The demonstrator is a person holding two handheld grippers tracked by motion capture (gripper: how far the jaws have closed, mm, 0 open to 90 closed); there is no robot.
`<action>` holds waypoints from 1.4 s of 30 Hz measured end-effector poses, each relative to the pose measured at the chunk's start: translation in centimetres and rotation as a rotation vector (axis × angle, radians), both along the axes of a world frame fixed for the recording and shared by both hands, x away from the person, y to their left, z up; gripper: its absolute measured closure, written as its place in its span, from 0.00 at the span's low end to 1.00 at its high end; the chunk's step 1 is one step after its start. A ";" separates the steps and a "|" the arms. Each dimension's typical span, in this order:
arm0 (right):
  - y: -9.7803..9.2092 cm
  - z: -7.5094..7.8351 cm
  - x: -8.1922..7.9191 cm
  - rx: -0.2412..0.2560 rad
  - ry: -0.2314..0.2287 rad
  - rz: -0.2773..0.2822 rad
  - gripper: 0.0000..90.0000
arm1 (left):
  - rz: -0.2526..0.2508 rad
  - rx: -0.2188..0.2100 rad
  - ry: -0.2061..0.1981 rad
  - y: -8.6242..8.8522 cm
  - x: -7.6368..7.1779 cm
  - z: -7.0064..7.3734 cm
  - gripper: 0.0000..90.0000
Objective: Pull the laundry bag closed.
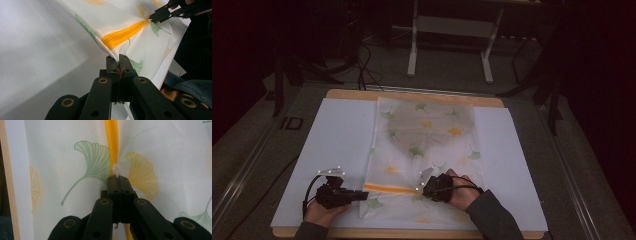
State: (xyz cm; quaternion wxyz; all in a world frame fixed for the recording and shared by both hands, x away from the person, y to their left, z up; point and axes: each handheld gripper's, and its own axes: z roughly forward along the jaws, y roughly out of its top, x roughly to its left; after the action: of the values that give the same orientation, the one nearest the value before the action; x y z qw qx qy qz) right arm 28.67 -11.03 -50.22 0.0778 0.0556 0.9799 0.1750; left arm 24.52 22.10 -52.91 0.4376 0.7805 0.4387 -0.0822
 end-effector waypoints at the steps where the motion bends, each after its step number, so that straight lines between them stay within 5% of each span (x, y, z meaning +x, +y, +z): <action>1: -0.1 0.0 0.0 0.001 0.001 -0.002 1.00 | 0.001 0.000 0.000 0.0 0.0 0.0 0.99; 42: -4.2 -0.5 -0.1 -0.029 -0.004 -0.079 1.00 | 0.011 -0.009 0.004 0.5 0.0 -0.1 0.99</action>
State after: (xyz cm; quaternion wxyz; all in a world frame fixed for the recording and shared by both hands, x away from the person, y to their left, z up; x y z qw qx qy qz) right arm 28.62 -15.27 -50.72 0.0876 0.0930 0.9792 0.1578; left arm 24.49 22.60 -52.97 0.4404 0.7761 0.4435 -0.0835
